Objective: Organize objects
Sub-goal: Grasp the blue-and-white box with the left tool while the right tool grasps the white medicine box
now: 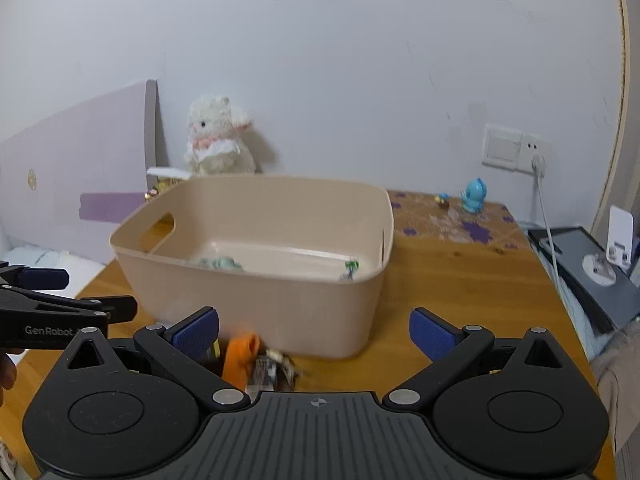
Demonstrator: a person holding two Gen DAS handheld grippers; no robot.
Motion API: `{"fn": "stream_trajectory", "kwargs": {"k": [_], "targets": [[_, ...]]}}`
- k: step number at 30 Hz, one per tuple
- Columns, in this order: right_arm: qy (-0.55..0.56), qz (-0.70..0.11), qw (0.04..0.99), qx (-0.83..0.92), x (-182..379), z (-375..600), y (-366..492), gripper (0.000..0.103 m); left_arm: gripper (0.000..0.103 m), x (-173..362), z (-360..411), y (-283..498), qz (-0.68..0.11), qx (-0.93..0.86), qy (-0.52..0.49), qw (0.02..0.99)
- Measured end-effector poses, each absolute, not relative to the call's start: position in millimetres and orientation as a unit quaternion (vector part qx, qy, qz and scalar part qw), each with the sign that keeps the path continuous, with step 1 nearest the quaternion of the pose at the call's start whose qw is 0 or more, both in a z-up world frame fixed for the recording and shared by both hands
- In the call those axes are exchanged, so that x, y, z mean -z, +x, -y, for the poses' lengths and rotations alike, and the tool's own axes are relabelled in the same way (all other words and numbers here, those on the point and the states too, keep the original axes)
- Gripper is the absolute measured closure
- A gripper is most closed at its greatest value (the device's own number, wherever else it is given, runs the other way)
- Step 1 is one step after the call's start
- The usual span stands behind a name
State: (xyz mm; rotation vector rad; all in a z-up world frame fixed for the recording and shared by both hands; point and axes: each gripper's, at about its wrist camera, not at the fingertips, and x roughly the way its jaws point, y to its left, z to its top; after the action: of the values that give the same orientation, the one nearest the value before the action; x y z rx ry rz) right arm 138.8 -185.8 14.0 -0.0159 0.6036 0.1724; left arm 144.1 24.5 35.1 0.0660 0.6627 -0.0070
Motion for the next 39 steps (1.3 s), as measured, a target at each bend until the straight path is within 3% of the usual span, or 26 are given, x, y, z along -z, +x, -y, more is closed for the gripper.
{"fn": "stream_trajectory", "kwargs": {"k": [27, 31, 32, 36, 39], "targets": [[-0.039, -0.424, 0.901, -0.077, 94, 168, 157, 0.000, 0.011, 56, -40, 179, -0.421, 0.027, 0.006, 0.907], [-0.042, -0.422, 0.902, -0.083, 96, 167, 160, 0.011, 0.016, 59, -38, 183, -0.413, 0.026, 0.016, 0.910], [-0.044, -0.419, 0.903, -0.087, 95, 167, 159, 0.013, 0.022, 58, -37, 183, -0.410, 0.029, 0.017, 0.911], [-0.052, -0.412, 0.904, -0.102, 91, 164, 156, 0.039, 0.051, 52, -35, 181, -0.409, 0.040, 0.018, 0.911], [-0.061, -0.408, 0.904, -0.113, 88, 159, 151, 0.059, 0.055, 49, -33, 177, -0.412, 0.046, 0.021, 0.910]]}}
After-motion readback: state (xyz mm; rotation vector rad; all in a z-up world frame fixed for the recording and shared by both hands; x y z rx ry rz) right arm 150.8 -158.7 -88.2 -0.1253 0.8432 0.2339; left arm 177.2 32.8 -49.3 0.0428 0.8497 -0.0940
